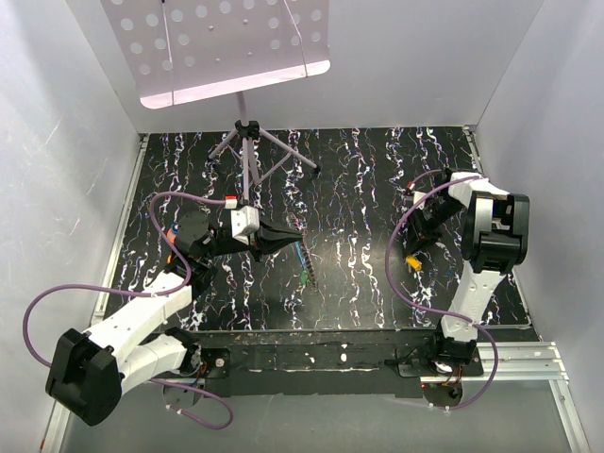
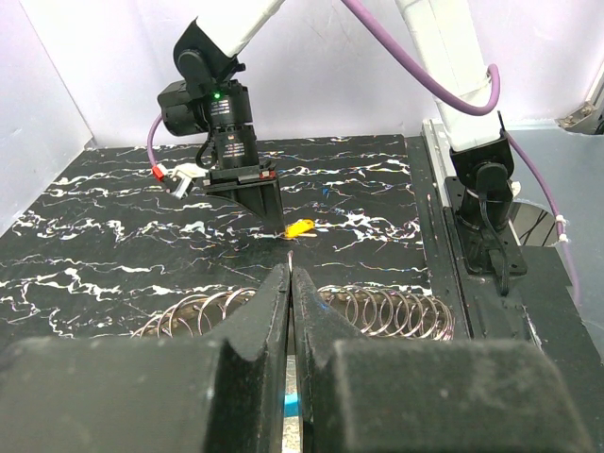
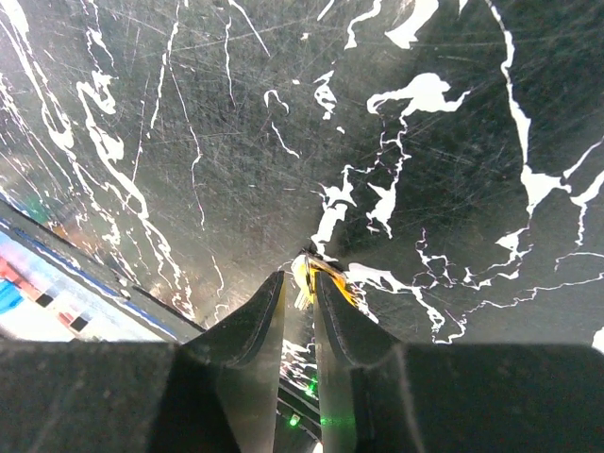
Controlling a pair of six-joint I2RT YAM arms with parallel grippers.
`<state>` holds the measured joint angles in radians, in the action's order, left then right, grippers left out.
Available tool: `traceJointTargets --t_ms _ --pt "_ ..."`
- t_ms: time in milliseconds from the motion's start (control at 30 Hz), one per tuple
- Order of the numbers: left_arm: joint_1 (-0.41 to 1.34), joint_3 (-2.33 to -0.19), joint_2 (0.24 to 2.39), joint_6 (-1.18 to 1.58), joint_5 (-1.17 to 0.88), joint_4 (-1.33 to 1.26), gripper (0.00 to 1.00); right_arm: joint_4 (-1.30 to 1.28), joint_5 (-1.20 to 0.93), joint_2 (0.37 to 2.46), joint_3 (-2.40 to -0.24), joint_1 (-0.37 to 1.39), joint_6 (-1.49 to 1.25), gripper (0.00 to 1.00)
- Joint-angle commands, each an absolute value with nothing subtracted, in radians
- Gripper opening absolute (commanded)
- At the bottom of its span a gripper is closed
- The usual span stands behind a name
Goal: Put the keys on the keyring
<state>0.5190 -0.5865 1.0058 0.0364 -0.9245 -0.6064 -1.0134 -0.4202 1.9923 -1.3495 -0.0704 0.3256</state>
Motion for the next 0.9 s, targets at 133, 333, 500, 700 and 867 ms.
traceJointTargets --t_ms 133,333,500,700,867 --pt "0.514 -0.632 0.973 0.021 -0.919 -0.626 0.0 -1.048 -0.385 2.008 -1.393 -0.051 0.327 0.26" --pt "0.514 -0.63 0.971 0.021 -0.919 -0.624 0.0 -1.049 -0.373 2.011 -1.397 -0.043 0.324 0.23" --pt "0.514 -0.63 0.973 0.021 -0.92 -0.624 0.0 -1.052 -0.368 2.014 -1.401 -0.04 0.321 0.22" --pt "0.514 -0.63 0.971 0.021 -0.92 -0.624 0.0 -1.052 -0.354 2.016 -1.402 -0.032 0.314 0.22" --pt "0.514 -0.63 0.973 0.02 -0.92 -0.623 0.0 -1.048 -0.347 2.014 -1.399 -0.028 0.313 0.2"
